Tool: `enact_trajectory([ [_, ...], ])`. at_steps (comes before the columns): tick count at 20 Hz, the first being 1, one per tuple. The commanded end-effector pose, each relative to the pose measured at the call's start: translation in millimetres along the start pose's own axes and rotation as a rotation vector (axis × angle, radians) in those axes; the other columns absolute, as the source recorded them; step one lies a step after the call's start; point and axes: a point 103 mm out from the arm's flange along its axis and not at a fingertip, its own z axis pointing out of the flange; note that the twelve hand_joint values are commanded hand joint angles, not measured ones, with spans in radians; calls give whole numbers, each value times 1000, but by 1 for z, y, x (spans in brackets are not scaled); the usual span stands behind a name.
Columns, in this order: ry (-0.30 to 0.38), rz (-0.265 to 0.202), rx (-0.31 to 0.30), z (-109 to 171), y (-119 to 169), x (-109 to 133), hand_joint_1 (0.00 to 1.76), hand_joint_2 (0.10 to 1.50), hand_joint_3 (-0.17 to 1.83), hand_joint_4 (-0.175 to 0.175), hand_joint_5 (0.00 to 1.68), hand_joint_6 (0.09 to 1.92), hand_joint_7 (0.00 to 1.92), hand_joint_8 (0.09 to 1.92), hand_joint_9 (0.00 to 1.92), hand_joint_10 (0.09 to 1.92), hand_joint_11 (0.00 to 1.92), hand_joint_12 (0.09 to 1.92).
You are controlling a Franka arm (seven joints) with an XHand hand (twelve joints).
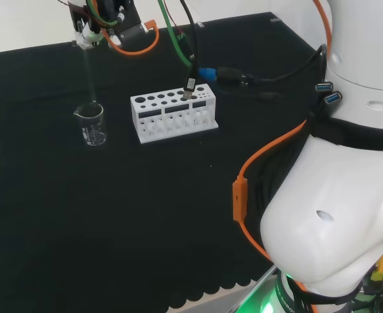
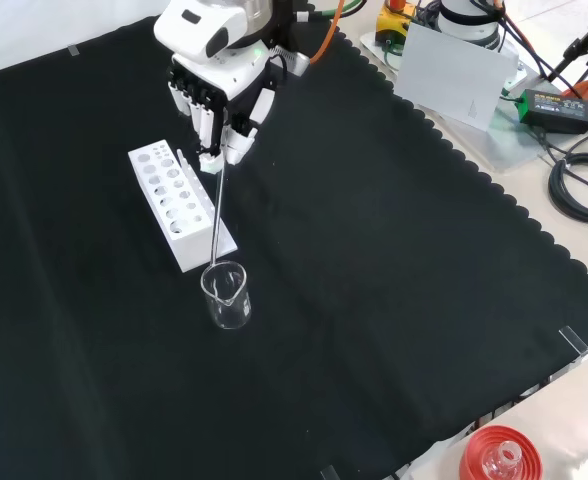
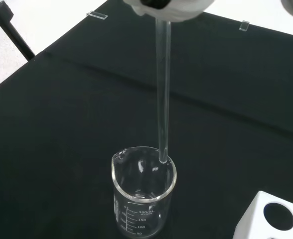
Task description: Stir in the beaker to the left of the white test tube rack with the glass rod.
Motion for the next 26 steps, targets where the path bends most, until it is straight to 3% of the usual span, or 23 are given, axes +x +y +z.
enact_trajectory([
  [1,5,1,6,6,6,-3,1331,1020,-175,-175,1504,87,1511,145,1920,156,1661,655],
  [14,20,8,48,46,17,-10,1331,1019,-175,-175,1504,87,1513,140,1920,160,1663,656],
  [26,24,-26,107,73,22,13,1331,1019,-175,-175,1505,87,1515,135,1920,164,1663,658],
])
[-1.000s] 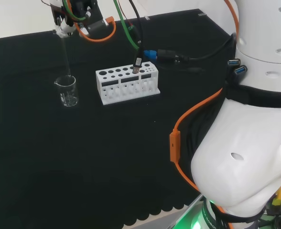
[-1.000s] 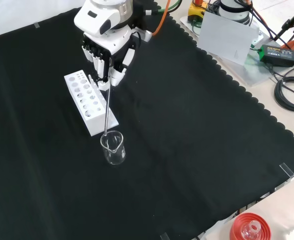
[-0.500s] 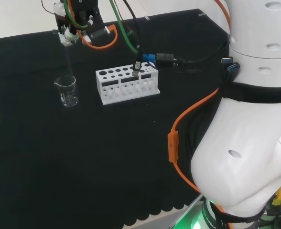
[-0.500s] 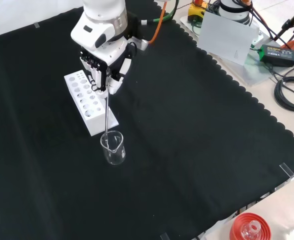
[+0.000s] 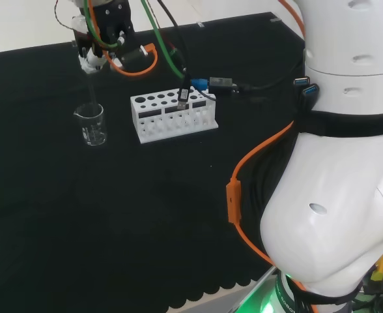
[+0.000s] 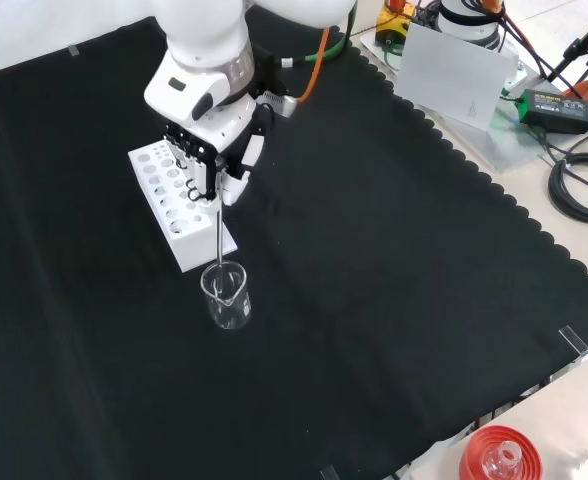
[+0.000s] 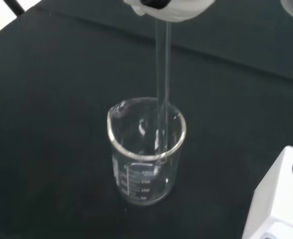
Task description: Stir in the beaker to the left of the white test tube rack with the glass rod.
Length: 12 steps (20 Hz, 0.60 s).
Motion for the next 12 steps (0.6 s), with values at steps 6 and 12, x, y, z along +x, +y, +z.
enact_trajectory([
  [6,3,-27,36,17,1,22,1331,1019,-175,-175,1505,87,1516,133,1920,165,1663,658],
  [12,-3,-45,37,16,9,32,1331,1019,-175,-175,1505,87,1517,130,1920,166,1663,659],
])
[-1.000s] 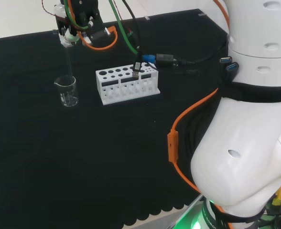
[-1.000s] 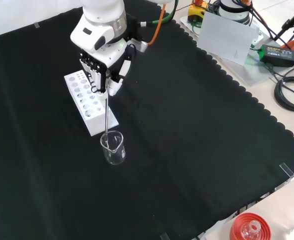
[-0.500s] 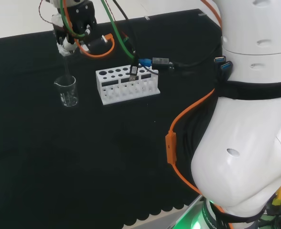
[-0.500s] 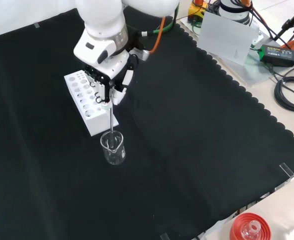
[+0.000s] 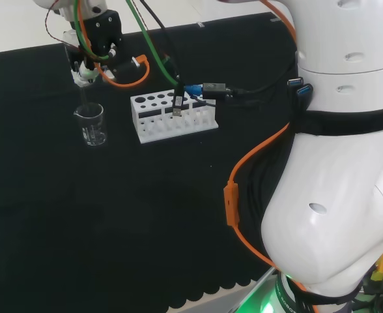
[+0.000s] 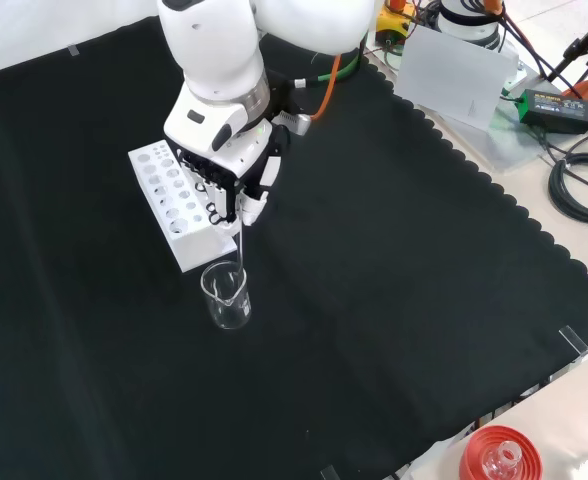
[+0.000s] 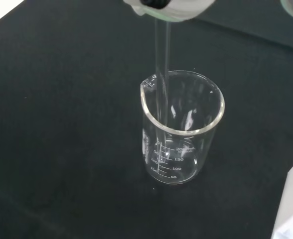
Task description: Stir in the beaker to the left of the white test tube rack with the glass rod.
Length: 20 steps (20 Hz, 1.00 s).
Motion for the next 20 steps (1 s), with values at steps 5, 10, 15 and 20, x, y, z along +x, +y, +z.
enact_trajectory([
  [5,-4,-32,-3,-3,21,8,1331,1019,-175,-175,1505,87,1518,129,1920,166,1663,659],
  [10,-8,-33,-2,-1,29,2,1331,1019,-175,-175,1505,87,1519,127,1920,166,1663,659],
  [15,10,-18,-1,2,36,-23,1331,1019,-175,-175,1505,87,1520,125,1920,165,1662,660],
  [20,2,10,-7,1,27,-38,1331,1019,-175,-175,1505,87,1520,124,1920,164,1662,660],
])
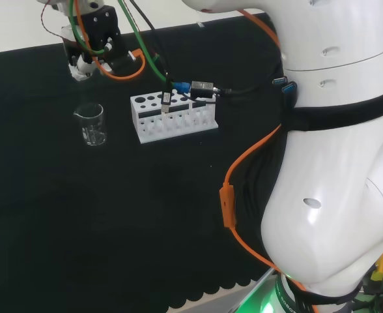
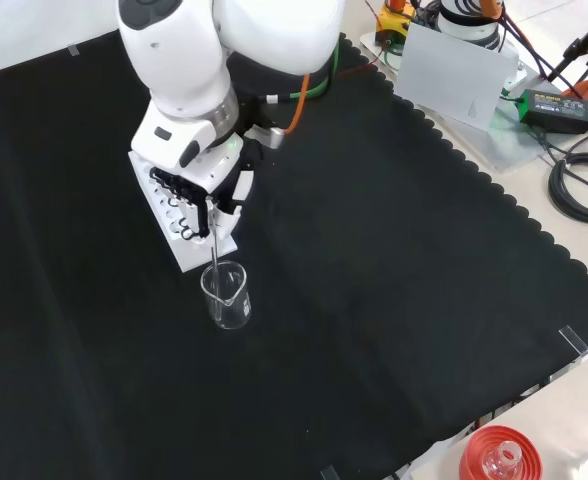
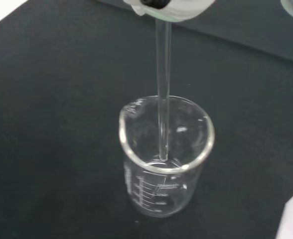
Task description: Stir in the beaker to the left of the white test tube rack with the glass rod.
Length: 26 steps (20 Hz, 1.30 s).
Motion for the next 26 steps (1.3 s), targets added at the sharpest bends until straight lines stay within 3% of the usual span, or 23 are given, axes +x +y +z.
enact_trajectory([
  [1,-2,28,-4,0,-12,-19,1331,1019,-175,-175,1505,87,1520,123,1920,164,1662,660],
  [9,9,38,-13,-1,-29,-20,1331,1019,-175,-175,1506,87,1521,121,1920,163,1662,660],
  [15,-5,34,-11,-4,-45,3,1331,1019,-175,-175,1506,87,1522,119,1920,162,1662,661],
  [26,-9,2,-4,-2,-37,31,1331,1019,-175,-175,1506,87,1524,116,1920,161,1661,661],
])
